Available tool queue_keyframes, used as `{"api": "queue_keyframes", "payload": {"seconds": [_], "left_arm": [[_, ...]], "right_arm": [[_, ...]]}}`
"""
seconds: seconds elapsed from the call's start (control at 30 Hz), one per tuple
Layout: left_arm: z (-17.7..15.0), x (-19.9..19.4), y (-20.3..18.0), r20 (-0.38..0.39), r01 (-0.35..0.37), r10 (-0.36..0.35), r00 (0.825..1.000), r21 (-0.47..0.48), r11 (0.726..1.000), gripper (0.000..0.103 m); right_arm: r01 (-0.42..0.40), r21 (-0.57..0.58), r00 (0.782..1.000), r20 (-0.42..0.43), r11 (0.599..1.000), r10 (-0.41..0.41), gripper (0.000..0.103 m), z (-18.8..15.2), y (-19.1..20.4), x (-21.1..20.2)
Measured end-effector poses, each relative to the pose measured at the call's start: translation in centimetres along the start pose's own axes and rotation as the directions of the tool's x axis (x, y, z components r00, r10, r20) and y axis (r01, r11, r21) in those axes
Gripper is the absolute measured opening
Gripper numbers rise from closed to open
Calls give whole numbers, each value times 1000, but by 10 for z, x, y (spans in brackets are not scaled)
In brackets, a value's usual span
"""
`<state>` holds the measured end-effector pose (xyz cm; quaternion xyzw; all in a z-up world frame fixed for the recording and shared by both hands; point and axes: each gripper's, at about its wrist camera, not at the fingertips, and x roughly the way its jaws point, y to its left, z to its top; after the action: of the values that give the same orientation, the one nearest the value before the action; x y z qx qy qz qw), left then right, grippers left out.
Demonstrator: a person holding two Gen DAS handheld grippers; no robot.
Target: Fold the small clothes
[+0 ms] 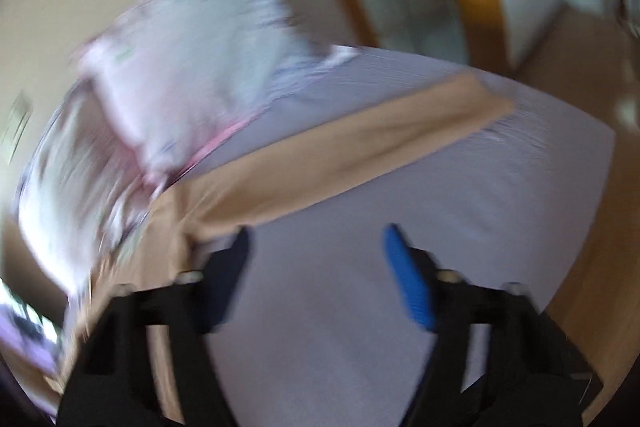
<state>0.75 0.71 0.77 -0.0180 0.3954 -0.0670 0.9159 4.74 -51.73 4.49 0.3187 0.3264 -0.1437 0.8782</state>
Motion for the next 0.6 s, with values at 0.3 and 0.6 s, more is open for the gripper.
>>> {"api": "queue_keyframes", "payload": {"seconds": [0.3, 0.6], "left_arm": [[34, -11, 21, 211, 199, -189, 959, -28, 980, 102], [49, -4, 107, 296, 325, -246, 923, -259, 909, 102]], "right_arm": [[98, 409, 994, -83, 907, -70, 37, 70, -98, 74], [96, 274, 994, 18, 957, -105, 5, 104, -47, 91]]}}
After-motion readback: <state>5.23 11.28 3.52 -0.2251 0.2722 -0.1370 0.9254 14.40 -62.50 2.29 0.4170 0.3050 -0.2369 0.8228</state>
